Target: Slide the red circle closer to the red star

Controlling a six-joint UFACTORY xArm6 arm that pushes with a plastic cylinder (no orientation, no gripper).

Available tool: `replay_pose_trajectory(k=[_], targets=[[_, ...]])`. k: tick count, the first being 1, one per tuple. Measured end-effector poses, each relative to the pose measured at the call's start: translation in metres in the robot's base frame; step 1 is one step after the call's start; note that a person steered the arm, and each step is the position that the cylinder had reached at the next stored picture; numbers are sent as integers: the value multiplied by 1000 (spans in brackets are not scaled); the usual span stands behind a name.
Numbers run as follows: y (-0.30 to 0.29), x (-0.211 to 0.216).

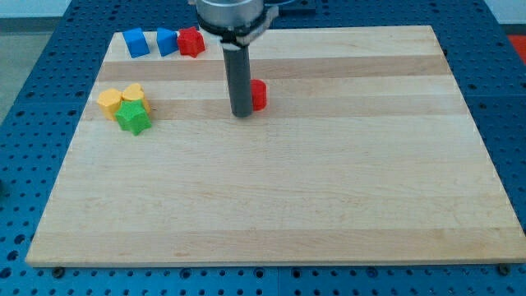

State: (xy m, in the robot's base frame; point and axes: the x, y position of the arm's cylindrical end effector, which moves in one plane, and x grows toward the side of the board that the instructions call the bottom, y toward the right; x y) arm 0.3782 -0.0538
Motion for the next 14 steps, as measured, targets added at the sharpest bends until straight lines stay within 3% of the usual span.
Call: replay_pose_trajectory(k=[3,5,7,8,9,11,13,14], targets=[[60,-9],[29,-67],[70,-129],[114,-122],[153,-143],[65,-159],[62,-183],[22,-176]])
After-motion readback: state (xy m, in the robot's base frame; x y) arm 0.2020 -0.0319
